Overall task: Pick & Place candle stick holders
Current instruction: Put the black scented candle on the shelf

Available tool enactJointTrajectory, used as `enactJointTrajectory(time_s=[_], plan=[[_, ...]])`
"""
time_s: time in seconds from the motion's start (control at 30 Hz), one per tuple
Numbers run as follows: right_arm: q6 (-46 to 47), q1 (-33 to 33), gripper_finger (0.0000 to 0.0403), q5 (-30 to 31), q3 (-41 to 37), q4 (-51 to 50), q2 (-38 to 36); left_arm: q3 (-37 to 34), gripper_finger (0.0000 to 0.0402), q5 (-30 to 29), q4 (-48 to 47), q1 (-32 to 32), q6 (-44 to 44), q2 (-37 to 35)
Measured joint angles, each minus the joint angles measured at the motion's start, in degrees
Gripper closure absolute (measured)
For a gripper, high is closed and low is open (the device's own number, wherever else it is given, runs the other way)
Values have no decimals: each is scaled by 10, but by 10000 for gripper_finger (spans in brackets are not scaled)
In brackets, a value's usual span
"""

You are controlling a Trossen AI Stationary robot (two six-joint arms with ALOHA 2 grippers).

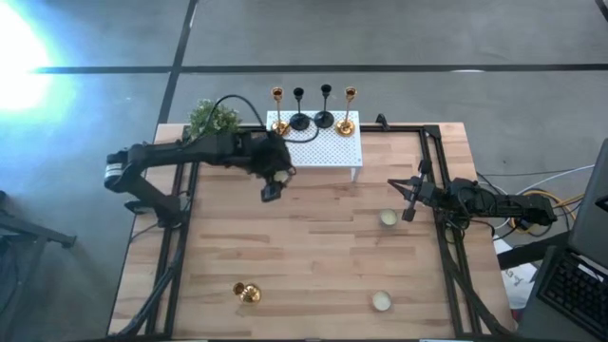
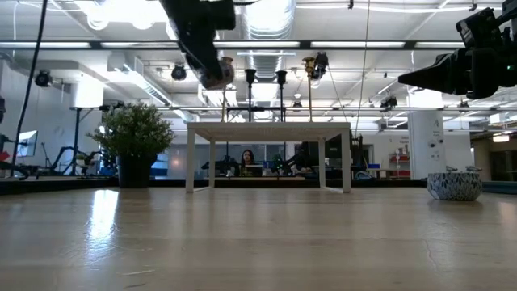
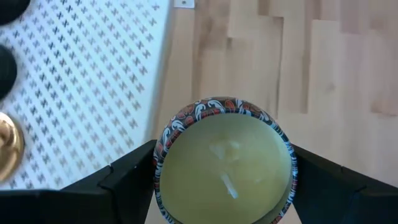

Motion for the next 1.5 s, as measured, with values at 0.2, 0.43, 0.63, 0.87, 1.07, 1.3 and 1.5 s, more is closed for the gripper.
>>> enactJointTrajectory(time_s=[0.2,0.43,0.63,0.87,1.07,1.3,1.5], plan=[[0,0,394,0,0,0,0,80,97,0,4,16,9,75],[0,0,394,0,0,0,0,163,97,1,6,16,30,149],[0,0,394,0,0,0,0,214,97,1,-17,18,83,182],[0,0,394,0,0,0,0,231,97,13,-31,25,144,185],[0,0,394,0,0,0,0,235,97,23,-36,50,172,185],[0,0,394,0,0,0,0,235,97,31,-36,80,212,187],[0,0,394,0,0,0,0,257,97,33,-43,95,241,203]])
